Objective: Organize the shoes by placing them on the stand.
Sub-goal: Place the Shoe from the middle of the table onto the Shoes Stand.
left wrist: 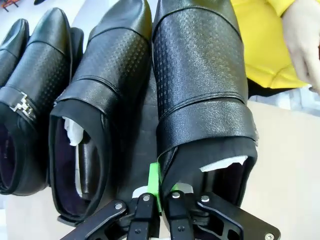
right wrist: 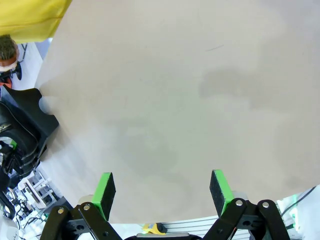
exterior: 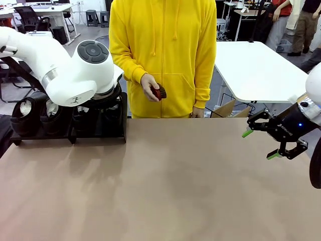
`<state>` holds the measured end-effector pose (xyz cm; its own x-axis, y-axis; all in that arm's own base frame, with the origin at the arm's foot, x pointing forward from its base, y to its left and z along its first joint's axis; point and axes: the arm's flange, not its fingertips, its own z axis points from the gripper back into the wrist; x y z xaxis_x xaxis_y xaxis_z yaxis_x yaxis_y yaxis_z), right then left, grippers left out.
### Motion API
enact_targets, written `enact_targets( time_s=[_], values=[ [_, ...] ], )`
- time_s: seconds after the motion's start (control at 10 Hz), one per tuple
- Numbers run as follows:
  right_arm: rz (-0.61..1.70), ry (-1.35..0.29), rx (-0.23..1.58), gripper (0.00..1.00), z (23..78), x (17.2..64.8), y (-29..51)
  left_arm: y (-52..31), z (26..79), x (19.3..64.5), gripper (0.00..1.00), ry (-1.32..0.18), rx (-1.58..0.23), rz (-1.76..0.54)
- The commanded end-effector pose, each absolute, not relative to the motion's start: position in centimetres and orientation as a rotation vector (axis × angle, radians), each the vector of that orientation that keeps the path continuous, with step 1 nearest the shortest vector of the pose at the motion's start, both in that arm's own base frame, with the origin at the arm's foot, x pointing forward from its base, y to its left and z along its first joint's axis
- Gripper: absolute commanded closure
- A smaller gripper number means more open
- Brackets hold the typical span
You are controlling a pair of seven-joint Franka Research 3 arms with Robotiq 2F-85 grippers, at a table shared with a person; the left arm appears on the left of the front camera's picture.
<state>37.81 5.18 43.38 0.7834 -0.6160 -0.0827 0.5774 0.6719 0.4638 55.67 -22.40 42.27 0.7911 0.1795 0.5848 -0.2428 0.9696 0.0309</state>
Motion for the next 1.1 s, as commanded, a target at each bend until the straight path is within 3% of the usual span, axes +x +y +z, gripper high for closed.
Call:
enact_targets(
  time_s=[0.0,0.3,0.4,1.0],
  values=[
    [-0.656,-0.093,0.495,0.00,43.4,37.9,5.1,-22.5,42.8,55.9,0.72,-0.651,0.130,0.255],
    [-0.656,-0.093,0.495,0.00,43.4,37.9,5.1,-22.3,42.8,56.3,0.15,-0.663,0.156,0.268],
    [-0.656,-0.093,0.495,0.00,43.4,37.9,5.1,-22.3,43.2,56.2,0.00,-0.686,0.168,0.280],
    [-0.656,-0.093,0.495,0.00,43.4,37.9,5.1,-20.2,49.4,50.3,0.00,-0.701,0.075,0.369]
  ],
)
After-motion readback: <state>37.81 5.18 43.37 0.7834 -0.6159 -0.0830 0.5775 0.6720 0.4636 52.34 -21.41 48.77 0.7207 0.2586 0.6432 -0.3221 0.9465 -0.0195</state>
